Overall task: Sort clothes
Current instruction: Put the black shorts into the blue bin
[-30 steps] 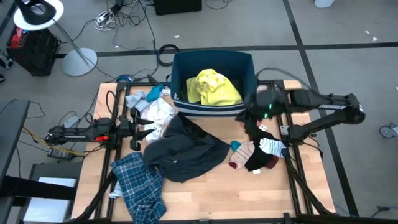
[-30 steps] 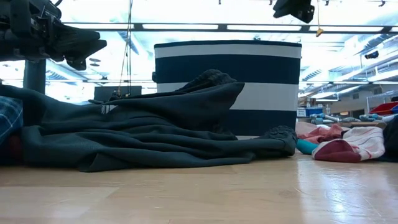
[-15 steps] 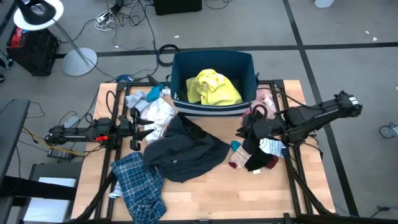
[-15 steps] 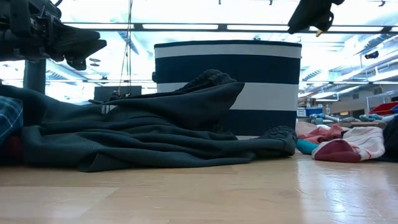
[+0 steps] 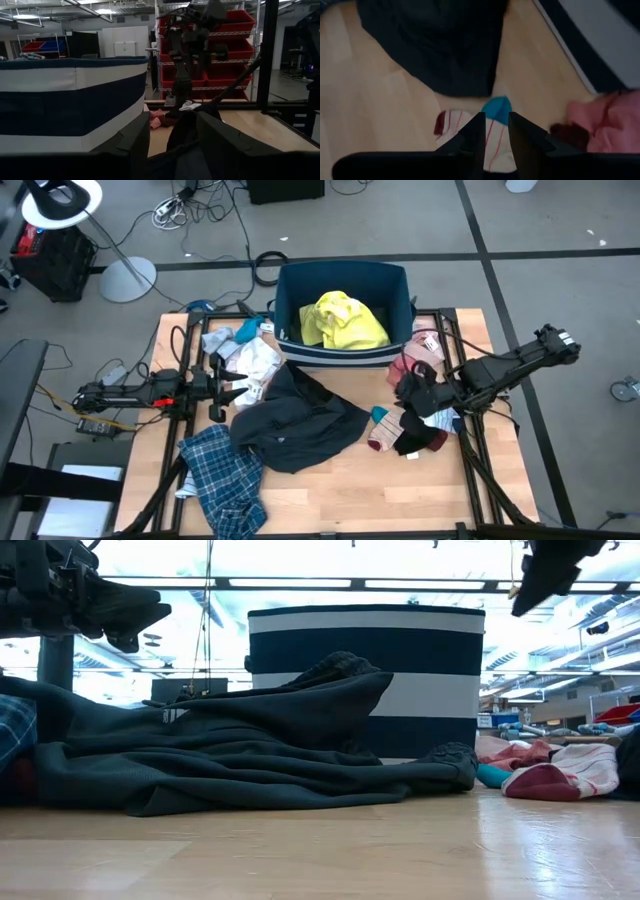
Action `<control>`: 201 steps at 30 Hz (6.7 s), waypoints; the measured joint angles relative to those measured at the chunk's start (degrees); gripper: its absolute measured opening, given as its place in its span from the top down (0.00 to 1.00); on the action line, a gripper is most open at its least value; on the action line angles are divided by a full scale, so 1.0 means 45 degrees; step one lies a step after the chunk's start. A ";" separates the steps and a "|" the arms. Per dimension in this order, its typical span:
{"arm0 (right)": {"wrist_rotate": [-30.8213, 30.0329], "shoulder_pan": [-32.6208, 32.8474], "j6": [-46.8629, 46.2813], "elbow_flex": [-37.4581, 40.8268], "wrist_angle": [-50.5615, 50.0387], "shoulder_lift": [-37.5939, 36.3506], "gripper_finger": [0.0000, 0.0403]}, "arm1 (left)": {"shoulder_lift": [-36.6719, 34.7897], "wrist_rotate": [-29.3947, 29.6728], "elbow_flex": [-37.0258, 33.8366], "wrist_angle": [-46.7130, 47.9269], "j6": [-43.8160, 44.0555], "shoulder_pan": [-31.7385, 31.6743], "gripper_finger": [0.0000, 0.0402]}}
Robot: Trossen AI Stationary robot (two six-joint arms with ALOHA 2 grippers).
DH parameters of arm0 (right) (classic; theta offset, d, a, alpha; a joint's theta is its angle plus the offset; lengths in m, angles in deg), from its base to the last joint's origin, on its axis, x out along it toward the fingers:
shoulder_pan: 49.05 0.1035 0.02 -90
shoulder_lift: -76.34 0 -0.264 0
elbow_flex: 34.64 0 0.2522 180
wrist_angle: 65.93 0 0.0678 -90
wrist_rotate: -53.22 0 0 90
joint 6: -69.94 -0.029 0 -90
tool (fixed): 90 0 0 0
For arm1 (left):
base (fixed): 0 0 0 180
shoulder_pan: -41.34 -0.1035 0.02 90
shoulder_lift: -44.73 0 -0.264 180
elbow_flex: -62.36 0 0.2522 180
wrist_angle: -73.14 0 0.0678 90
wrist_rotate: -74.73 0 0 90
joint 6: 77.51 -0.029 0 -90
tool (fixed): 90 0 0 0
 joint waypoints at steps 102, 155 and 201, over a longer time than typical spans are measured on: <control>-0.1268 0.1146 -0.4463 0.2749 -0.0912 0.0010 0.79 | 2.0655 0.2972 1.3605 0.9119 0.7572 0.2855 0.96; -0.2263 0.1132 -0.3808 0.2749 -0.0744 0.0010 0.79 | 1.9410 -0.0195 2.1459 -0.1637 0.0877 -0.6188 0.98; -0.2307 0.1132 -0.3395 0.2749 -0.0273 0.0005 0.79 | 2.5350 -0.3429 2.1454 0.6255 0.2929 -0.6136 0.53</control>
